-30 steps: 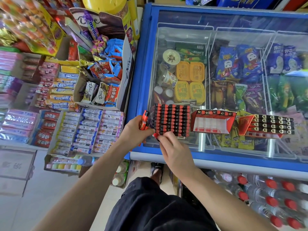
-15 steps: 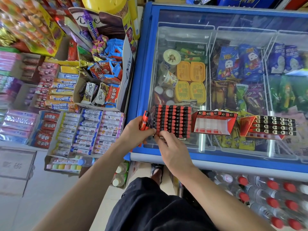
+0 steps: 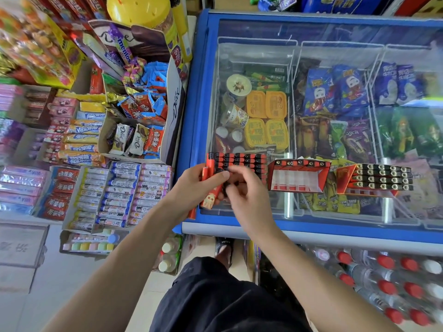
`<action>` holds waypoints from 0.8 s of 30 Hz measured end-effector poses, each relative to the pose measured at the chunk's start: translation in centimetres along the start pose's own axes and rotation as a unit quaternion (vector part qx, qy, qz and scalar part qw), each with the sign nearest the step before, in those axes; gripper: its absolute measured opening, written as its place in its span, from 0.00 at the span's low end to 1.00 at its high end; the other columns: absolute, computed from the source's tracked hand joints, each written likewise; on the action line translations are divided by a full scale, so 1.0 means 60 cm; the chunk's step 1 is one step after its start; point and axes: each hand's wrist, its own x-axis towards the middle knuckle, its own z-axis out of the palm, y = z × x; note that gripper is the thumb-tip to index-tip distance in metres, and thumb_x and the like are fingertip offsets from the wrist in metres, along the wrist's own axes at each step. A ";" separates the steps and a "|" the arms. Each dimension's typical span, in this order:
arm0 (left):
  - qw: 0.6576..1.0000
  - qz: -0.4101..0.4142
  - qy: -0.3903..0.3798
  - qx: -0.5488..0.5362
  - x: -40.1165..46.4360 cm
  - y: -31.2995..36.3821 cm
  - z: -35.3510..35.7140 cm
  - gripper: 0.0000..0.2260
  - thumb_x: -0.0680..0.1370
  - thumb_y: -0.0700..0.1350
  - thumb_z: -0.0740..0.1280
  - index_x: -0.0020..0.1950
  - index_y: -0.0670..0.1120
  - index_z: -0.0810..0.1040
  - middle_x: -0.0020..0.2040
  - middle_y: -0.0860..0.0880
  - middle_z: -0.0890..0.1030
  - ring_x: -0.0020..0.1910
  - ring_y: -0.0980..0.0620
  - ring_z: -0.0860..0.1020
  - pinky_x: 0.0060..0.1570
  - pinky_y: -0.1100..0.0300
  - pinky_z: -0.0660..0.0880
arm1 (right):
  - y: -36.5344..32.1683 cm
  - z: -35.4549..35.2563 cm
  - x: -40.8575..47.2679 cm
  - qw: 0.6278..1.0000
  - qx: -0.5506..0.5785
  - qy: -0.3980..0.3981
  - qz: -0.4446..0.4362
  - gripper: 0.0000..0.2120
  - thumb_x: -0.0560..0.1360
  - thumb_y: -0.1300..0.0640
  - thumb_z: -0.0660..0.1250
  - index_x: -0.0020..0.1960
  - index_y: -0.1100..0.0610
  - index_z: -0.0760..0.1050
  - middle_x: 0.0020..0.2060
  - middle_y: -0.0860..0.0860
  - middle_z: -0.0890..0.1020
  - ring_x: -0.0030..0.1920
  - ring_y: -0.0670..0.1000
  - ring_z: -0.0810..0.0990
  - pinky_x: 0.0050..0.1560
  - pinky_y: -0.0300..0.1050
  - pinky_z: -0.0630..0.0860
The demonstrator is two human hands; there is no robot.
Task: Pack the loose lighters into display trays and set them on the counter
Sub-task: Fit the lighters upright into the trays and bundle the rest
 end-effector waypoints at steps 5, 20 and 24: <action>1.000 0.004 0.005 0.003 0.005 0.005 0.014 0.22 0.81 0.58 0.67 0.51 0.37 0.79 0.35 0.43 0.82 0.34 0.48 0.80 0.36 0.54 0.78 | -0.036 -0.033 0.010 0.969 0.187 -0.107 0.122 0.13 0.81 0.64 0.60 0.59 0.58 0.82 0.38 0.56 0.81 0.39 0.52 0.79 0.38 0.47 0.75; 0.978 -0.006 0.105 0.182 0.006 -0.016 0.013 0.20 0.80 0.59 0.68 0.46 0.42 0.75 0.31 0.45 0.83 0.27 0.52 0.80 0.28 0.62 0.75 | 0.001 -0.089 -0.010 0.987 0.126 -0.017 0.102 0.09 0.75 0.68 0.69 0.51 0.57 0.76 0.40 0.56 0.80 0.36 0.52 0.78 0.35 0.46 0.76; 0.967 -0.017 0.126 0.222 0.004 -0.033 0.005 0.16 0.78 0.55 0.72 0.42 0.46 0.72 0.31 0.48 0.81 0.25 0.57 0.78 0.25 0.66 0.73 | 0.036 -0.088 -0.028 0.997 -0.062 -0.040 0.010 0.11 0.74 0.67 0.70 0.48 0.52 0.75 0.38 0.49 0.81 0.38 0.47 0.81 0.40 0.48 0.79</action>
